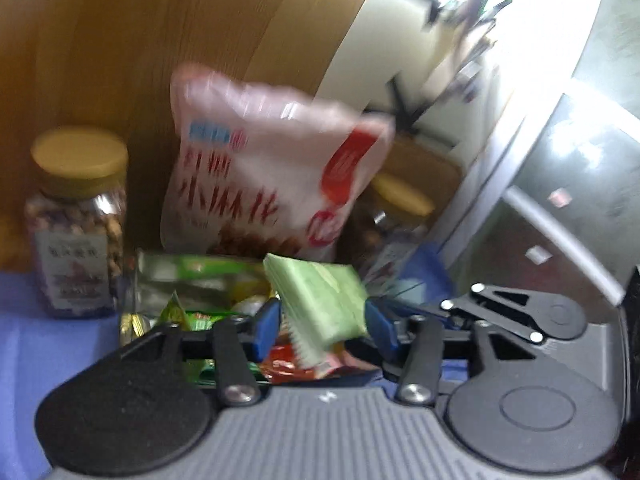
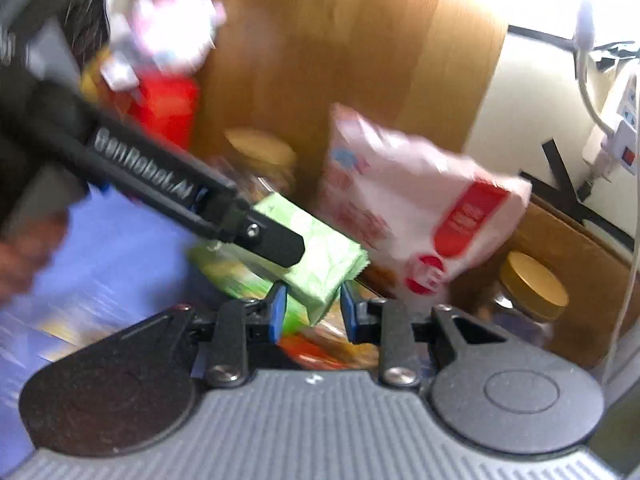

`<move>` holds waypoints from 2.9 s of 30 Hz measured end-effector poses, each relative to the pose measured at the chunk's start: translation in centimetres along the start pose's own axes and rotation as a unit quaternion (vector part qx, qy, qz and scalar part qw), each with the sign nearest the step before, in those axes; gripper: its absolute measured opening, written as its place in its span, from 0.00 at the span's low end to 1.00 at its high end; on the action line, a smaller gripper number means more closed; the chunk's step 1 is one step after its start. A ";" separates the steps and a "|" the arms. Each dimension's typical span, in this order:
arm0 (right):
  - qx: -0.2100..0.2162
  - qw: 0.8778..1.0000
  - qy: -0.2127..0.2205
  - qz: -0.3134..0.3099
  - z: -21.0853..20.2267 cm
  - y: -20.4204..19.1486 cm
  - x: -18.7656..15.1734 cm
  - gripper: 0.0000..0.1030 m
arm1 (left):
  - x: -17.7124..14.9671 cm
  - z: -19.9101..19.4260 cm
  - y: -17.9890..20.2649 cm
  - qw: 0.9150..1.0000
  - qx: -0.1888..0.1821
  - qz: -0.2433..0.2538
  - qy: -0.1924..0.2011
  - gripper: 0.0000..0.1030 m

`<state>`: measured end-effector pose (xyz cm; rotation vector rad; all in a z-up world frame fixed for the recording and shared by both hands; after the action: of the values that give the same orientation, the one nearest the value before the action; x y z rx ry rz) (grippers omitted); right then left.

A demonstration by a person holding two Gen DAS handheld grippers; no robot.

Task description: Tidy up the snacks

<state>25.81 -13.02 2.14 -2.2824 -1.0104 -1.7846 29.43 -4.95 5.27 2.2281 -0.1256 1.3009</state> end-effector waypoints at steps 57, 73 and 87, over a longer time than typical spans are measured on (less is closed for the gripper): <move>0.169 0.907 -0.039 0.385 -3.6 -11.4 -7.7 0.60 | -12.7 -10.5 -9.7 0.987 0.156 0.049 -0.002 0.59; 0.180 0.900 -0.032 0.396 -4.0 -12.4 -7.0 0.03 | -13.9 -10.7 -7.1 0.994 0.110 0.027 -0.007 0.40; 0.157 0.915 -0.078 0.364 -8.2 -8.8 -10.0 0.47 | -14.1 -12.5 -6.4 0.996 0.049 -0.069 -0.037 0.65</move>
<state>13.16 -14.25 -6.96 -2.1878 -0.3249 -1.0654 14.47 4.07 -4.33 2.3234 0.0655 1.1728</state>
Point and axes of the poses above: each gripper's, at about its wrist camera, not at the fingertips, and z roughly the way its jaws point, y to its right, x to its top, the point moved 9 cm from there along z, roughly the way its jaws point, and after that the axes turned 10 degrees about y, right-handed, at the moved point
